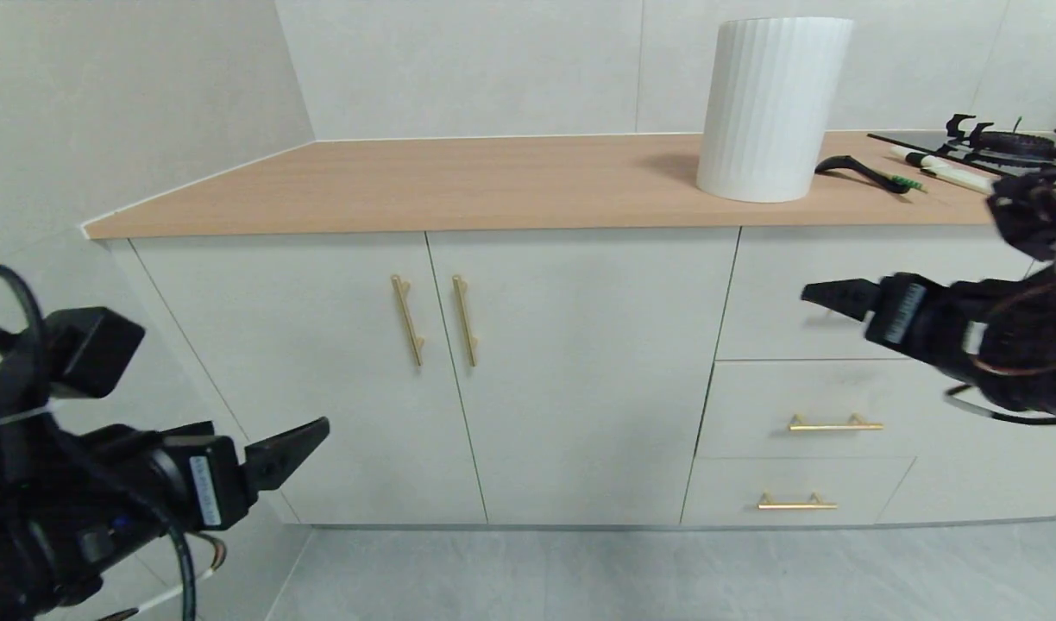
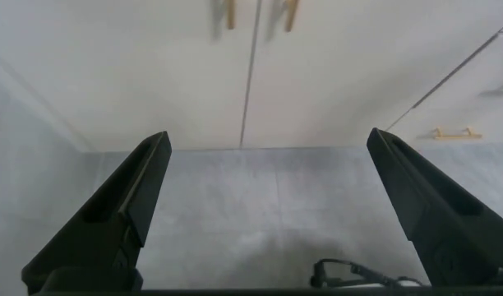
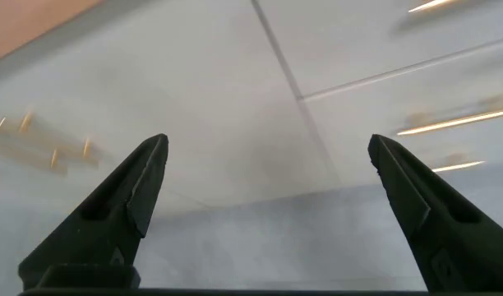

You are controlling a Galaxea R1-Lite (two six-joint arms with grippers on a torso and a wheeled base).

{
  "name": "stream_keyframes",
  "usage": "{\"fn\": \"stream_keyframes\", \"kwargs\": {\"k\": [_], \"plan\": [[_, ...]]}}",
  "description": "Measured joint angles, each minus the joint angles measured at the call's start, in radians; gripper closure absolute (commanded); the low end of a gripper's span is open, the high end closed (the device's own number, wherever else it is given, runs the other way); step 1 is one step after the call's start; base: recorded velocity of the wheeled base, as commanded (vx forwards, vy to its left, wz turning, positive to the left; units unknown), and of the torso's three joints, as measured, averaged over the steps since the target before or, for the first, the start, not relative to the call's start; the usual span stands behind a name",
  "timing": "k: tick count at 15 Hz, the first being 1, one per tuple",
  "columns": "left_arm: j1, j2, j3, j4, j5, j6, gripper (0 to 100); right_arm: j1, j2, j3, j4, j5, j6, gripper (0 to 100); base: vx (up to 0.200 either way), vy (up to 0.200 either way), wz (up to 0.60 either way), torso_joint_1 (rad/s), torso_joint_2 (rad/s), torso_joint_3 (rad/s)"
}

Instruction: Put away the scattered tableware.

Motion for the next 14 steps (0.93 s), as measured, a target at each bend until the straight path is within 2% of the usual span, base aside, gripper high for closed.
{"fn": "stream_keyframes", "kwargs": {"k": [2,4,7,10,12,14], "plan": [[0.0,-0.114,0.086,0.009,0.033,0.022,0,-0.006,-0.221,0.144,0.015,0.001,-0.075,0,0.0,0.0,0.0,0.0,0.0,0.0],[0.009,-0.236,0.179,0.038,0.056,0.057,0,-0.044,-0.442,0.296,0.034,-0.008,-0.155,0,0.0,0.0,0.0,0.0,0.0,0.0],[0.059,-0.429,0.277,0.107,0.059,0.081,0,-0.183,-0.749,0.476,0.046,0.003,-0.264,0,0.0,0.0,0.0,0.0,0.0,0.0],[0.137,-0.666,0.343,0.211,0.026,0.107,0,-0.351,-1.018,0.601,0.064,0.102,-0.369,0,0.0,0.0,0.0,0.0,0.0,0.0],[0.197,-0.83,0.381,0.271,-0.018,0.162,0,-0.437,-1.167,0.662,0.098,0.188,-0.446,0,0.0,0.0,0.0,0.0,0.0,0.0],[0.259,-0.956,0.443,0.275,-0.012,0.202,0,-0.477,-1.247,0.716,0.106,0.204,-0.48,0,0.0,0.0,0.0,0.0,0.0,0.0]]}}
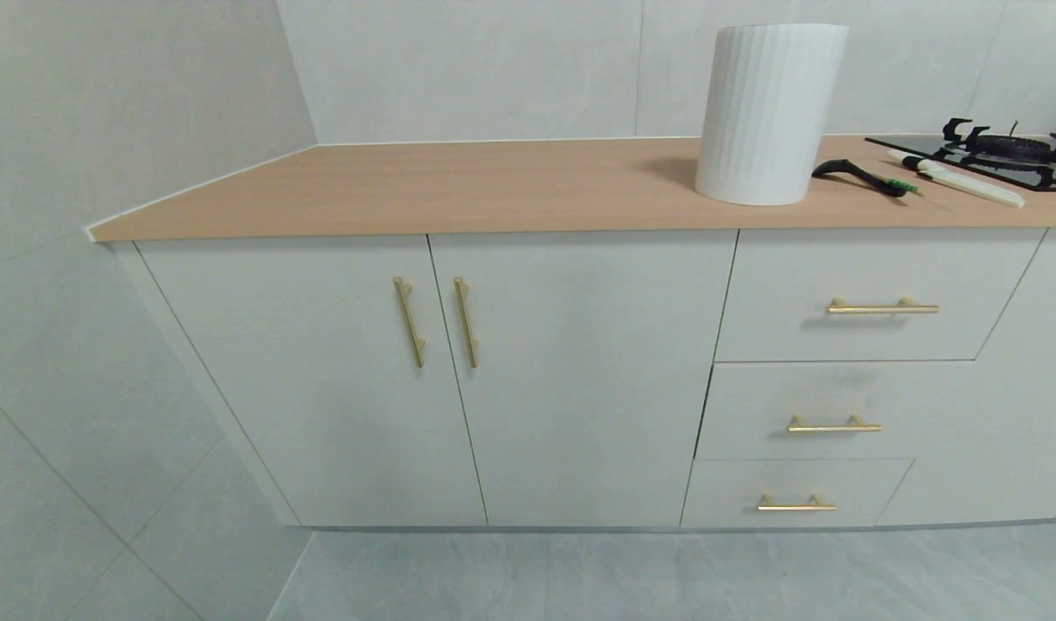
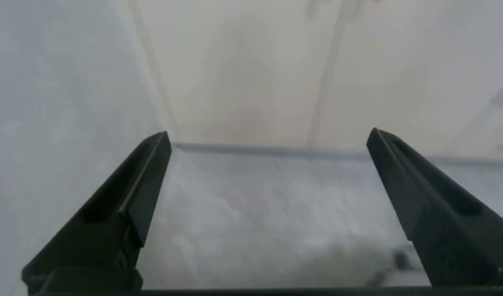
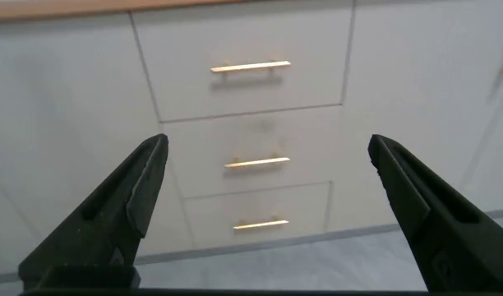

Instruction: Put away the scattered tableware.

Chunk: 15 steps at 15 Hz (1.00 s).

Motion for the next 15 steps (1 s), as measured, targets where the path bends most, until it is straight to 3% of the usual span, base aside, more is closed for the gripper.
{"fn": "stream_keyframes", "kwargs": {"k": [4,6,8,9,11,15], "plan": [[0.148,-0.139,0.078,-0.083,0.019,0.041,0,0.005,-0.087,0.114,0.049,-0.066,0.005,0,0.0,0.0,0.0,0.0,0.0,0.0],[0.166,-0.171,0.086,-0.085,-0.039,0.049,0,0.01,-0.106,0.129,0.097,-0.07,0.005,0,0.0,0.0,0.0,0.0,0.0,0.0],[0.17,-0.186,0.089,-0.063,-0.211,0.056,0,0.012,-0.114,0.131,0.095,-0.053,0.009,0,0.0,0.0,0.0,0.0,0.0,0.0],[0.171,-0.19,0.09,-0.049,-0.241,0.068,0,0.012,-0.116,0.132,0.096,-0.036,0.022,0,0.0,0.0,0.0,0.0,0.0,0.0],[0.171,-0.193,0.09,-0.049,-0.242,0.069,0,0.013,-0.118,0.134,0.114,0.04,0.047,0,0.0,0.0,0.0,0.0,0.0,0.0],[0.171,-0.195,0.091,-0.049,-0.242,0.067,0,0.016,-0.111,0.135,0.133,0.119,-0.067,0,0.0,0.0,0.0,0.0,0.0,0.0]]}}
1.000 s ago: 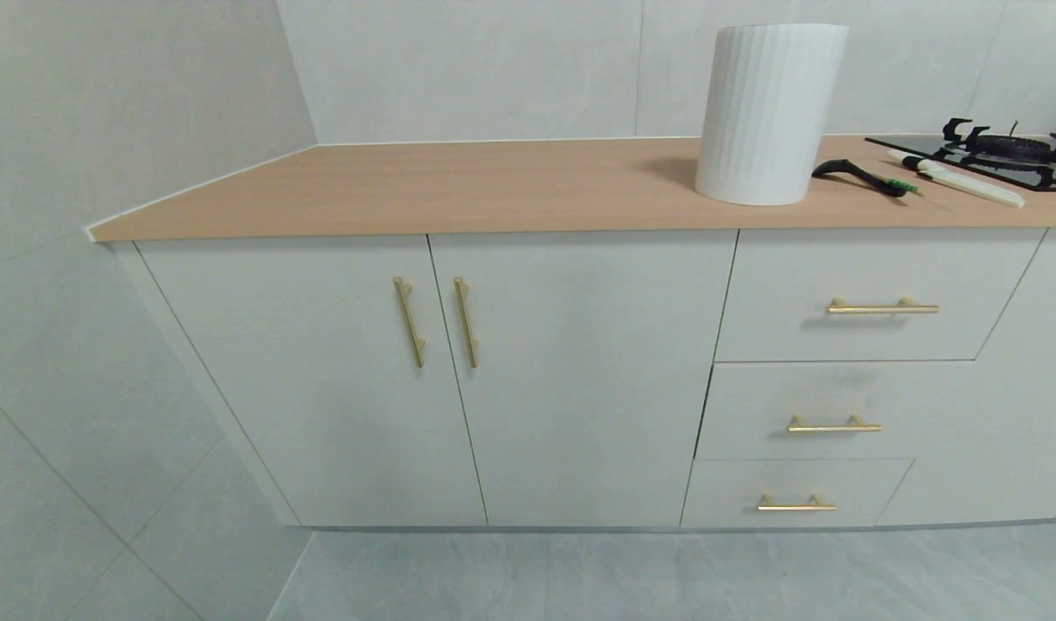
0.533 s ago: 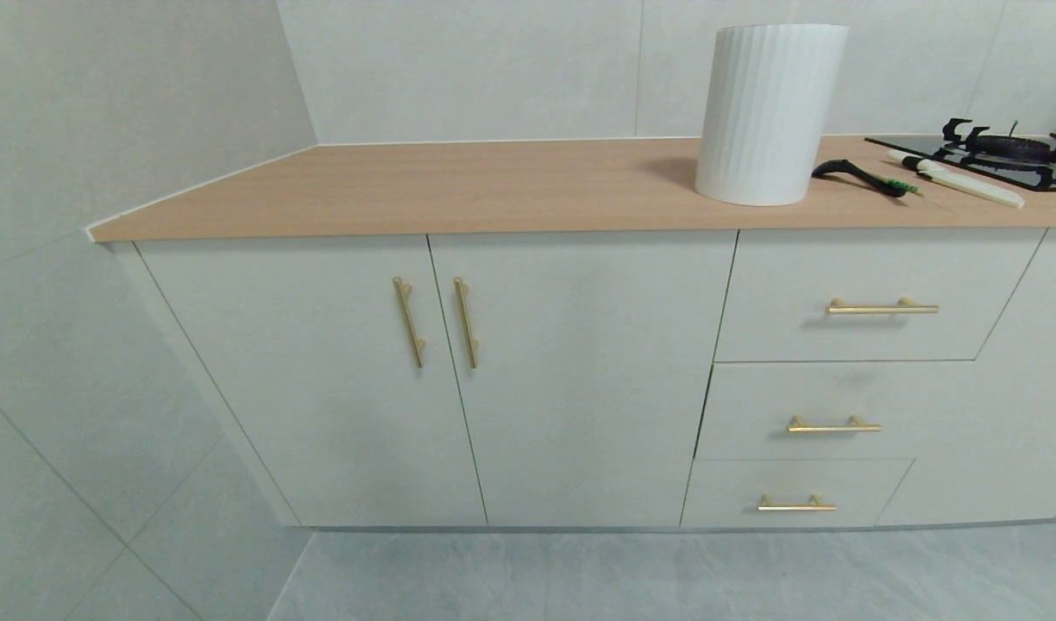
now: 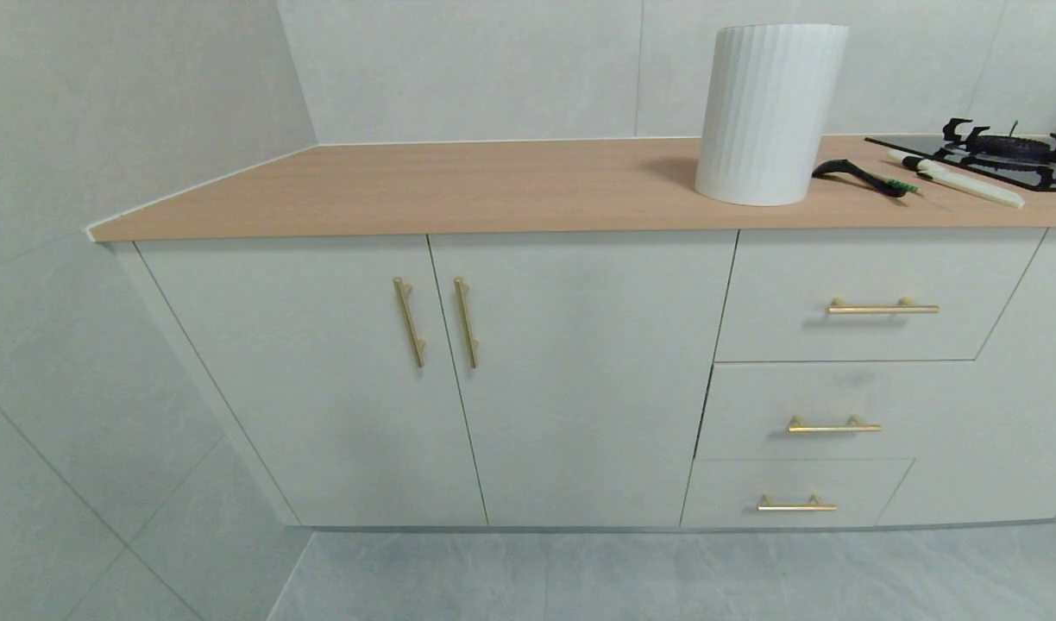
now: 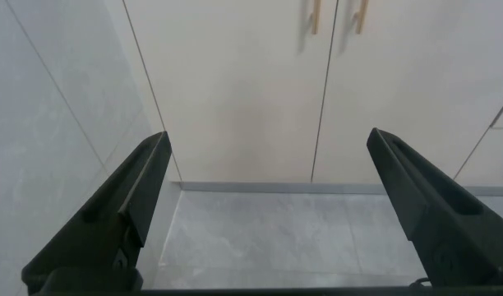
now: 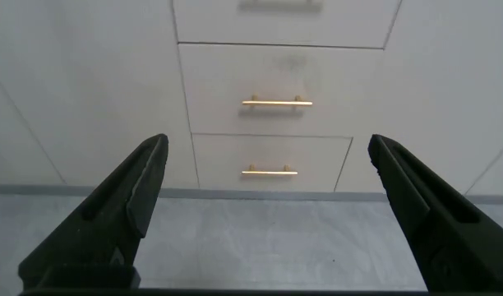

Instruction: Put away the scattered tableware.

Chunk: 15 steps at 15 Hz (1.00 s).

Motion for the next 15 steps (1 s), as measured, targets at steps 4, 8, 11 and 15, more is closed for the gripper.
{"fn": "stream_keyframes", "kwargs": {"k": [4,8,11,15], "plan": [[0.0,0.0,0.001,-0.001,0.0,-0.028,0,0.009,0.013,0.0,0.003,0.03,0.022,0,0.0,0.0,0.0,0.0,0.0,0.0],[0.0,0.0,0.001,-0.001,0.0,-0.03,0,0.0,-0.002,0.0,0.004,-0.029,0.037,0,0.0,0.0,0.0,0.0,0.0,0.0],[0.0,0.0,0.001,-0.001,0.0,-0.032,0,-0.004,-0.005,0.0,0.004,-0.028,0.043,0,0.0,0.0,0.0,0.0,0.0,0.0],[0.0,0.0,0.001,-0.001,0.0,-0.031,0,-0.003,-0.007,0.0,0.005,-0.018,0.046,0,0.0,0.0,0.0,0.0,0.0,0.0]]}}
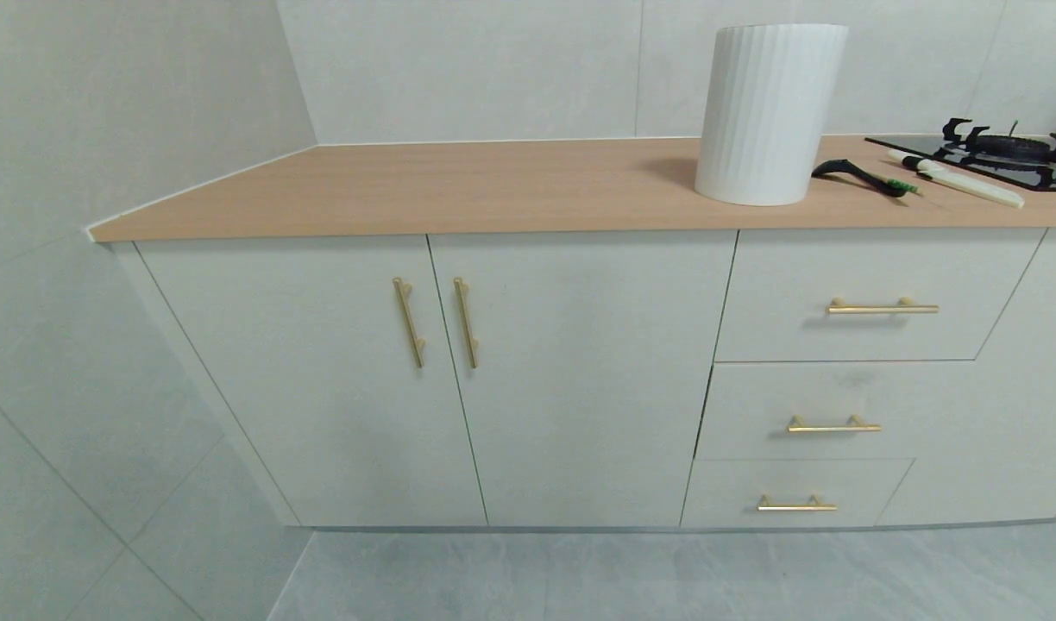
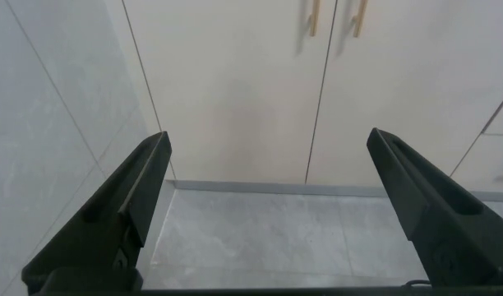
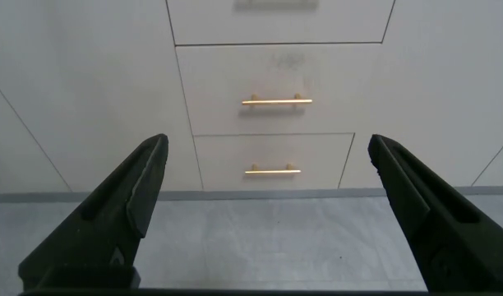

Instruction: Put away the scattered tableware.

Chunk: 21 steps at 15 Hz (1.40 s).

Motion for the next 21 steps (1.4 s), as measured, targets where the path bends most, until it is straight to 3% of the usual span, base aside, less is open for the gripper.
{"fn": "stream_keyframes", "kwargs": {"k": [11,17,21], "plan": [[0.0,0.0,0.0,0.001,0.0,0.0,0,0.0,0.0,0.0,0.0,0.001,0.0,0,0.0,-0.2,0.0,0.001,0.0,0.002],[-0.001,0.0,0.0,0.0,0.0,-0.001,0,0.0,0.0,0.0,0.0,0.001,0.0,0,0.0,0.0,0.0,0.0,0.0,0.0],[0.0,0.0,0.0,-0.001,0.0,0.0,0,0.0,0.0,0.0,0.0,0.001,0.0,0,0.2,0.0,0.0,0.0,0.0,0.005]]}}
